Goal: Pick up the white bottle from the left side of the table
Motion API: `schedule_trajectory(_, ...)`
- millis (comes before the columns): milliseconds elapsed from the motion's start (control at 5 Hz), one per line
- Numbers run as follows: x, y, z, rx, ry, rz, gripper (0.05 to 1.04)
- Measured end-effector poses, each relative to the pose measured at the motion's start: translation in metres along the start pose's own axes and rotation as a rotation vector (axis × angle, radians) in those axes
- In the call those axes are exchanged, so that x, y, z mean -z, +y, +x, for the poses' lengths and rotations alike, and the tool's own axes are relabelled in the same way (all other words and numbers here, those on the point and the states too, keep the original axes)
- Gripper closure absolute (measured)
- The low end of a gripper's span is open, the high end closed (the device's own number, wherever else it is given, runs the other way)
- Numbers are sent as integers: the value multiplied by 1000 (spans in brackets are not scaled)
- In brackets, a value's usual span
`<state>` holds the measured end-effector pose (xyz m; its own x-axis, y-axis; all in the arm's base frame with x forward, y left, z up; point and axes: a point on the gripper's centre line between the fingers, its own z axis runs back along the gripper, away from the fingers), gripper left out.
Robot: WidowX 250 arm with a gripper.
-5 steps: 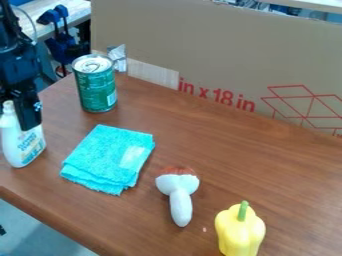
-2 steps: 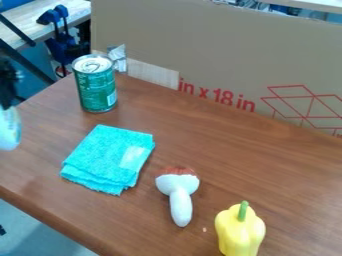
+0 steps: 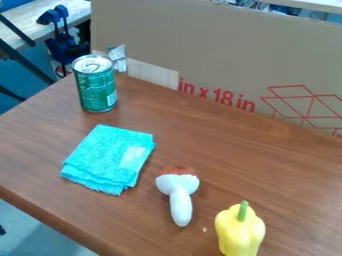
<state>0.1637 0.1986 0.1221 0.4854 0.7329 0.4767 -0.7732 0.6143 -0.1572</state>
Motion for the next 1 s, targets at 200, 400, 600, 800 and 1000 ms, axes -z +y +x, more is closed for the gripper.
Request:
schedule_trajectory(200, 4, 9, -1, -237, -97, 29, 474)
schedule_trajectory(400, 8, 13, 6, -386, -168, 36, 474)
schedule_trajectory(600, 21, 8, 10, -522, -203, -29, 473)
schedule_trajectory(800, 27, 4, 15, -630, -222, -79, 474)
schedule_trajectory(1000, 36, 1, 13, -733, -194, -109, 473)
